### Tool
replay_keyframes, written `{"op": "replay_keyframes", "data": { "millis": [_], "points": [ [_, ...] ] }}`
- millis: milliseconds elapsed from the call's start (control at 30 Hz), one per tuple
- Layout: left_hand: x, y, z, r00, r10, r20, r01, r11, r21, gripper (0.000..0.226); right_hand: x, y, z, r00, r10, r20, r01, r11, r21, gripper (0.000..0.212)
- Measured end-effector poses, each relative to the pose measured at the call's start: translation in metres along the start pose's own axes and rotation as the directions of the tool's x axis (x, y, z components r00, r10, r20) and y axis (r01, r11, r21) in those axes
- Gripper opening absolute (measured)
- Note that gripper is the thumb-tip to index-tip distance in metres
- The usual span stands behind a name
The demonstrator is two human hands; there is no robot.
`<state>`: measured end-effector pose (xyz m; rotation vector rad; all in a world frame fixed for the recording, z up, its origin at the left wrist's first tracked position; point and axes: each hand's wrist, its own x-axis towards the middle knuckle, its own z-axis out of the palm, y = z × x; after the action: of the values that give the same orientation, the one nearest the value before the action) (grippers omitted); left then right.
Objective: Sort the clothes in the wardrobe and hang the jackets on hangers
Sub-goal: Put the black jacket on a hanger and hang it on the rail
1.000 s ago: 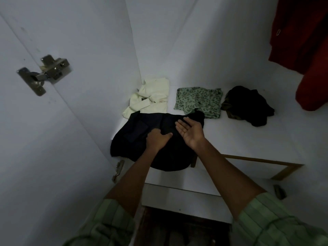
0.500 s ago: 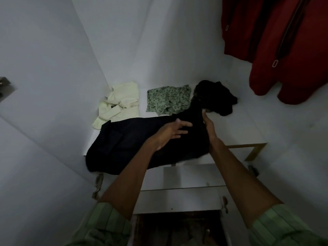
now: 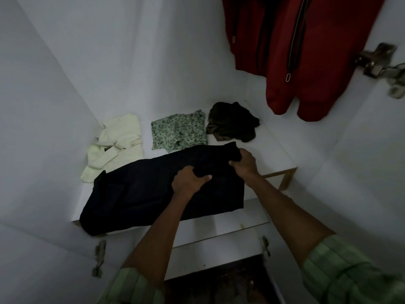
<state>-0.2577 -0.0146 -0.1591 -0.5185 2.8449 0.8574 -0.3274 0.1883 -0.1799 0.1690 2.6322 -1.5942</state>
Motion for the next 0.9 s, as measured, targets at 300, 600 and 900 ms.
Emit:
{"op": "replay_keyframes", "data": {
  "millis": [300, 600, 900],
  "points": [
    [-0.002, 0.068, -0.024, 0.907, 0.222, 0.358, 0.160, 0.606, -0.779, 0.038, -0.030, -0.006, -0.013, 0.959, -0.214, -0.184, 0.238, 0.964, 0.120, 0.071],
    [0.010, 0.116, 0.027, 0.780, 0.480, 0.401, -0.206, 0.803, -0.560, 0.030, -0.041, 0.050, -0.054, 0.866, 0.290, -0.408, -0.132, 0.919, 0.372, 0.052],
    [0.023, 0.051, 0.055, 0.854, 0.519, -0.048, -0.517, 0.855, 0.037, 0.047, -0.057, 0.074, -0.054, 0.630, 0.442, -0.638, -0.234, 0.892, 0.387, 0.084]
  ]
}}
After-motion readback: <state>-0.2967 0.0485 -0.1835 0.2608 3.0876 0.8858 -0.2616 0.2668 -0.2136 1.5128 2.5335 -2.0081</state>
